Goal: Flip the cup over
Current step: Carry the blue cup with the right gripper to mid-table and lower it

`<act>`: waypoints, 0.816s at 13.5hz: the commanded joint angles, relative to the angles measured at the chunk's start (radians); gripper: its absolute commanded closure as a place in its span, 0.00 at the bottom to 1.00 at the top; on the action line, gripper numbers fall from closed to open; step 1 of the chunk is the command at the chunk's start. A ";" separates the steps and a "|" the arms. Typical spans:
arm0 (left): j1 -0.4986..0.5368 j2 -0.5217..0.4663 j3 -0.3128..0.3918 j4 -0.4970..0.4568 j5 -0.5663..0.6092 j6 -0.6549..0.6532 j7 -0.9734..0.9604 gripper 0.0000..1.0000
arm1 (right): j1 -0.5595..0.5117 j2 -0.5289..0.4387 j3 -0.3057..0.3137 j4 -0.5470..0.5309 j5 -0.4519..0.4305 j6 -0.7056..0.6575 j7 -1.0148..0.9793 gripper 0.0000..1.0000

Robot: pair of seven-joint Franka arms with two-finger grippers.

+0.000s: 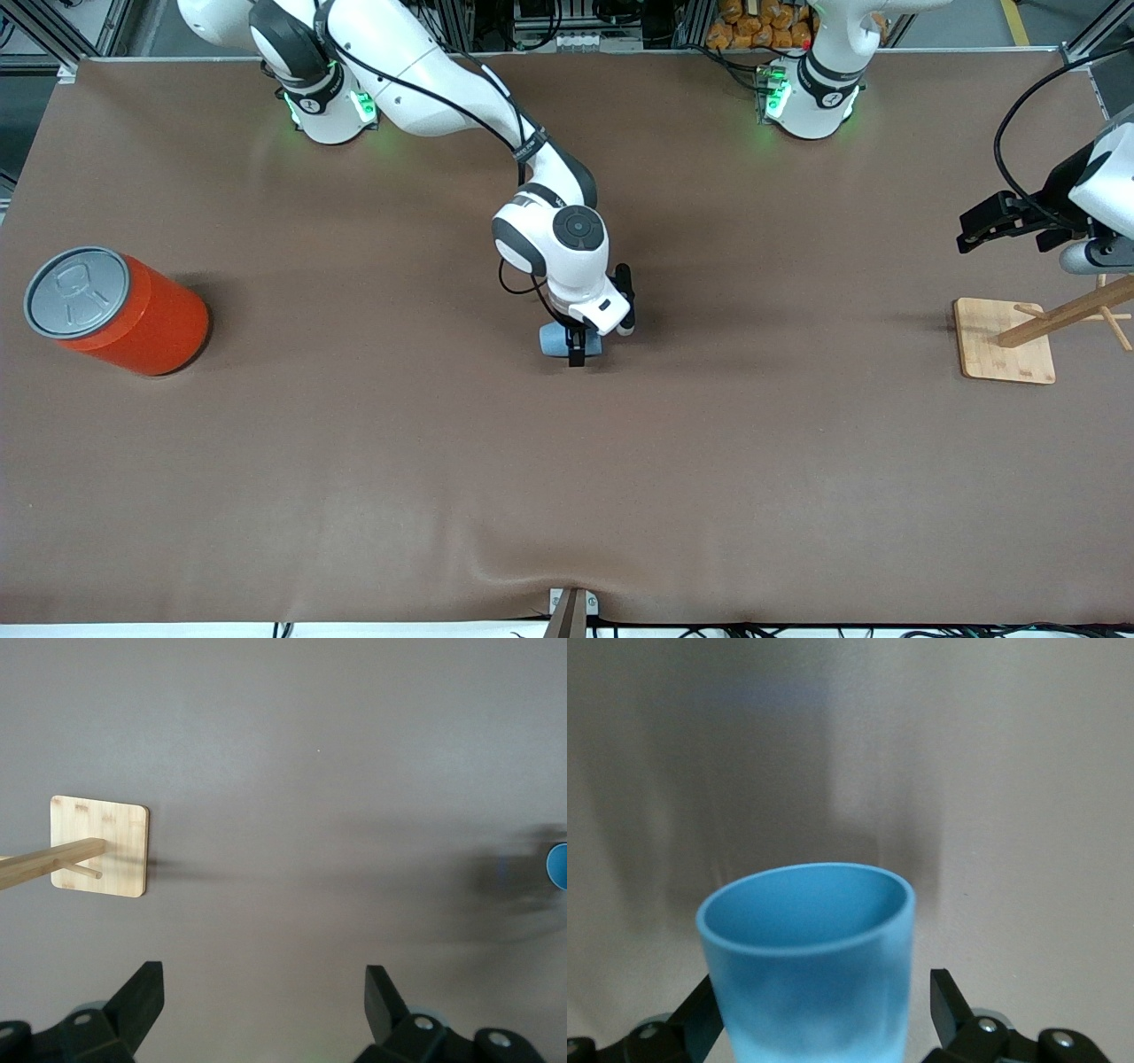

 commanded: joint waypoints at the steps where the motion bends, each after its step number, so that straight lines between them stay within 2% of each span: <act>1: -0.002 0.008 -0.002 0.016 -0.011 -0.013 0.006 0.00 | 0.010 -0.052 0.000 0.019 -0.013 -0.098 0.027 0.00; 6: -0.002 0.003 -0.006 0.022 -0.020 -0.013 -0.008 0.00 | -0.003 -0.207 -0.007 0.011 0.012 -0.227 0.191 0.00; 7: 0.008 0.005 -0.013 0.016 -0.065 -0.013 0.003 0.00 | -0.016 -0.236 -0.007 0.011 0.012 -0.262 0.217 0.00; 8: 0.019 0.011 -0.011 0.005 -0.159 -0.013 0.005 0.00 | -0.047 -0.268 -0.007 0.011 0.012 -0.308 0.258 0.00; 11: 0.051 0.103 -0.006 0.002 -0.356 0.012 0.006 0.00 | -0.145 -0.352 -0.009 0.009 0.012 -0.391 0.347 0.00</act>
